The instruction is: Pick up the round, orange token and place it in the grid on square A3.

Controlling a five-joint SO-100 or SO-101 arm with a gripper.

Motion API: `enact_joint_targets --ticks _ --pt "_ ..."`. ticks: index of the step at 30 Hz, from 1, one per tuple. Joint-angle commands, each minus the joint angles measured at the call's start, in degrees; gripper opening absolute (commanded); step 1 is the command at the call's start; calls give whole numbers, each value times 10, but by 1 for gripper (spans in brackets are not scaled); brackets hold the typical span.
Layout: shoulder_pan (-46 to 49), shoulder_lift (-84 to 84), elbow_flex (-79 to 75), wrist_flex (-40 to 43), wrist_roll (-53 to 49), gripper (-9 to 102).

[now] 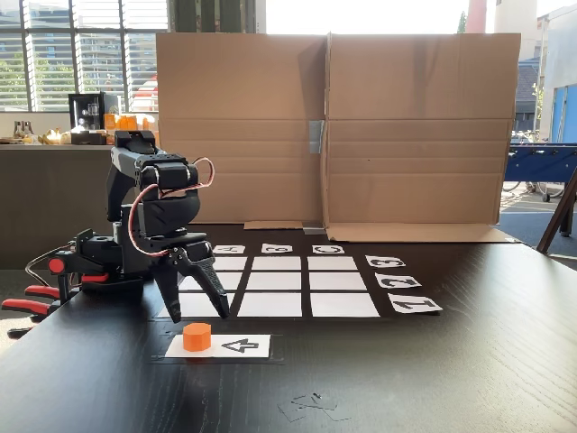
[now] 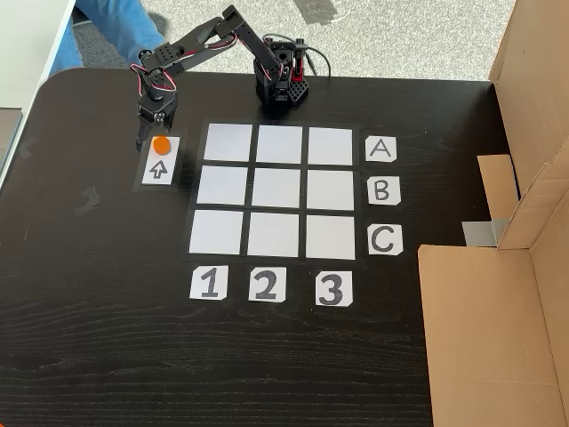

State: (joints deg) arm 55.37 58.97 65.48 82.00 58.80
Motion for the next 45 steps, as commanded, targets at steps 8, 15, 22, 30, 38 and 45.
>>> enact_joint_targets --ticks 8,15,22,30,38,45 --pt "-17 -20 -32 -11 -14 42" --pt "-25 -26 -32 -12 -25 38" --pt "-28 -22 -24 -29 -35 -1" --pt "-24 -18 -24 -29 -33 -1" --pt "-24 -18 -25 -30 -35 -1" --pt "-23 -8 -24 -33 -38 -1"
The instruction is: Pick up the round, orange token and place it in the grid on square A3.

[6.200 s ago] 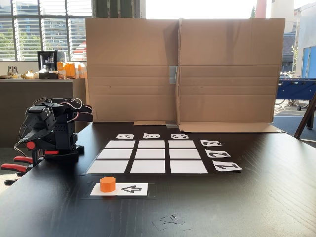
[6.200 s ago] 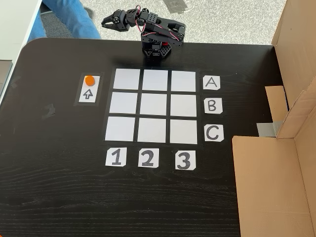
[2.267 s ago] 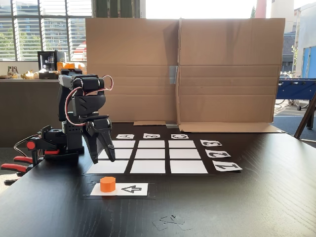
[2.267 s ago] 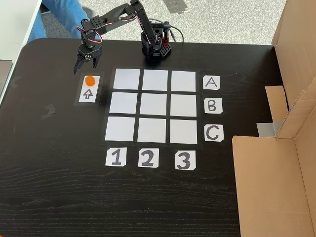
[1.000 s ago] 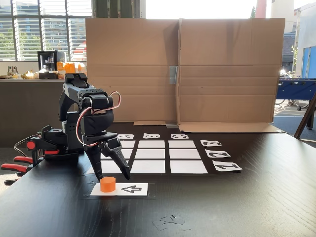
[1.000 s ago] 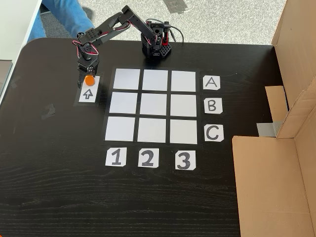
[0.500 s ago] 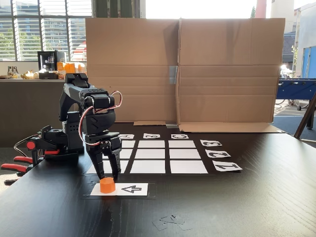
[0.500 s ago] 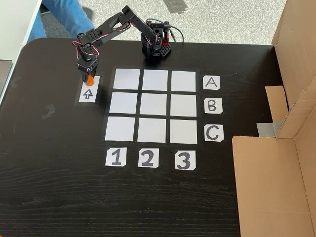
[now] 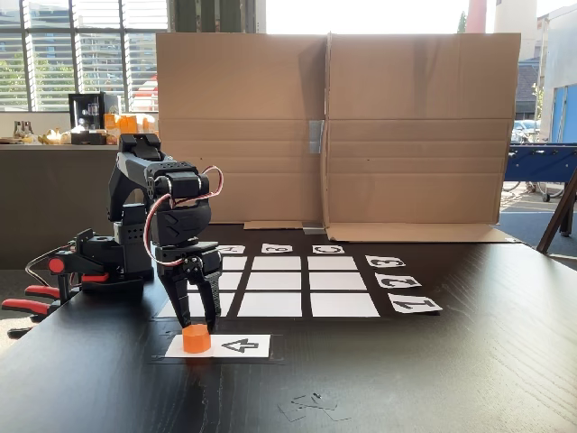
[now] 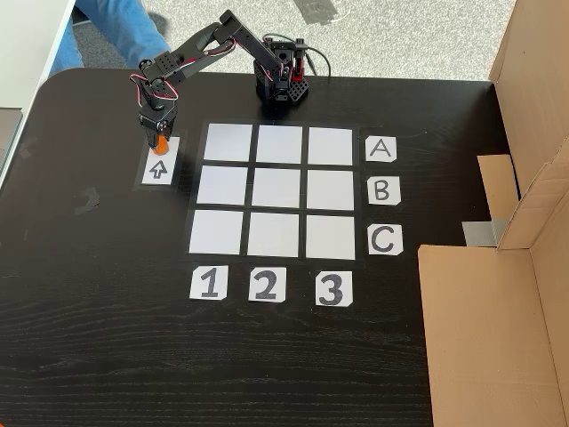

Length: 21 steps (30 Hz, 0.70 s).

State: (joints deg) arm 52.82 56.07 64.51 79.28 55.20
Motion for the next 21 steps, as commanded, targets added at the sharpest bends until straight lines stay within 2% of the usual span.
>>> enact_joint_targets --ticks 1,12,21 --pt "3 29 -14 -6 -4 -1" --pt "6 166 43 -6 -18 -1" --pt "3 304 149 -7 -89 -1"
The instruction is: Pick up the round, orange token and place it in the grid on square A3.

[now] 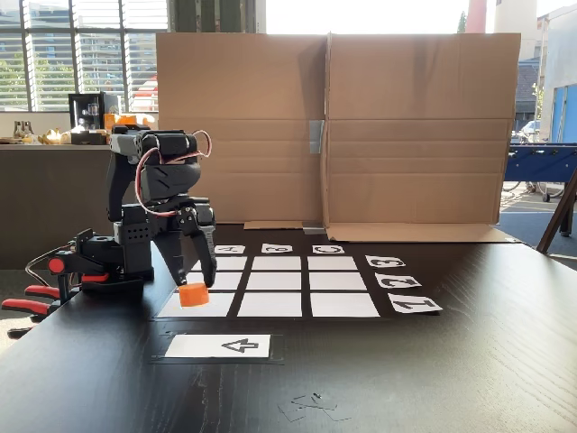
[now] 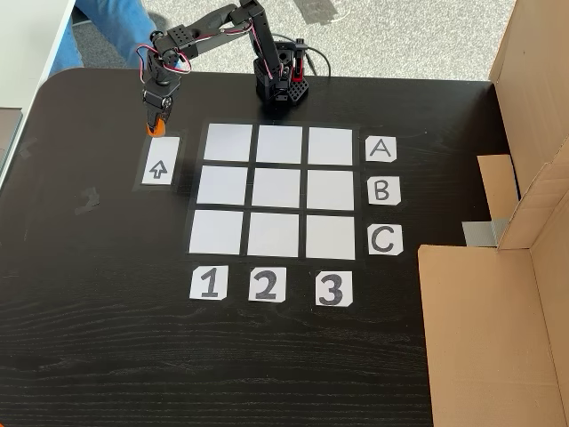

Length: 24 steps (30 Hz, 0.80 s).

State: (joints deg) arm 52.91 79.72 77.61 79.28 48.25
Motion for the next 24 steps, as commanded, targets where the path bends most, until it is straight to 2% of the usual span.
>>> enact_joint_targets --ticks 1,13,17,24 --pt "0 82 26 -7 -27 -1" --pt "-40 265 168 5 -185 -1" --pt "-67 318 205 11 -255 -1" --pt "-150 403 275 12 -299 -1"
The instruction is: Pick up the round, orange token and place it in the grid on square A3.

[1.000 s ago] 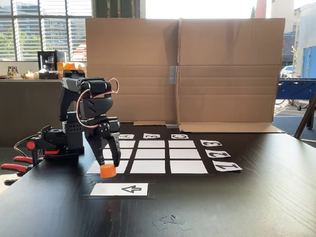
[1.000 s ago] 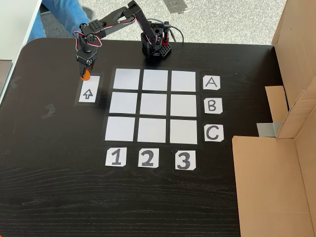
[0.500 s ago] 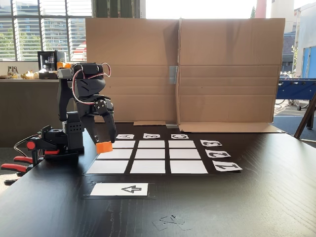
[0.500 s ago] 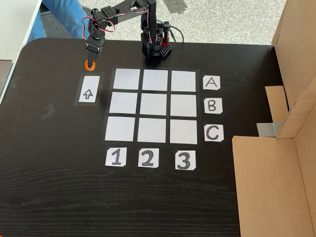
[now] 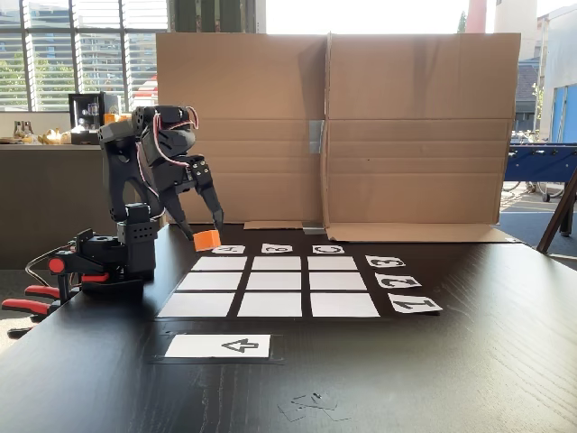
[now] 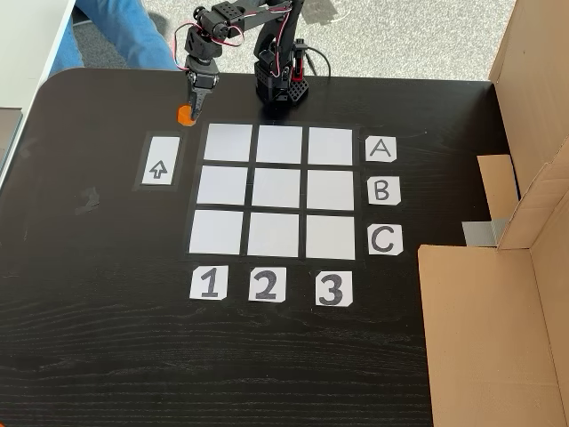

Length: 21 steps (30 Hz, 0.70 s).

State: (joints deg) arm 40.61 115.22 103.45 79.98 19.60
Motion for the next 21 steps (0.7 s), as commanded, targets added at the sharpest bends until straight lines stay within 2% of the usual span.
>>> enact_joint_targets --ticks 1,14,21 --pt "-44 62 27 9 -18 -1" --pt "-314 200 136 86 -25 -1" --pt "-464 238 190 95 -22 -1"
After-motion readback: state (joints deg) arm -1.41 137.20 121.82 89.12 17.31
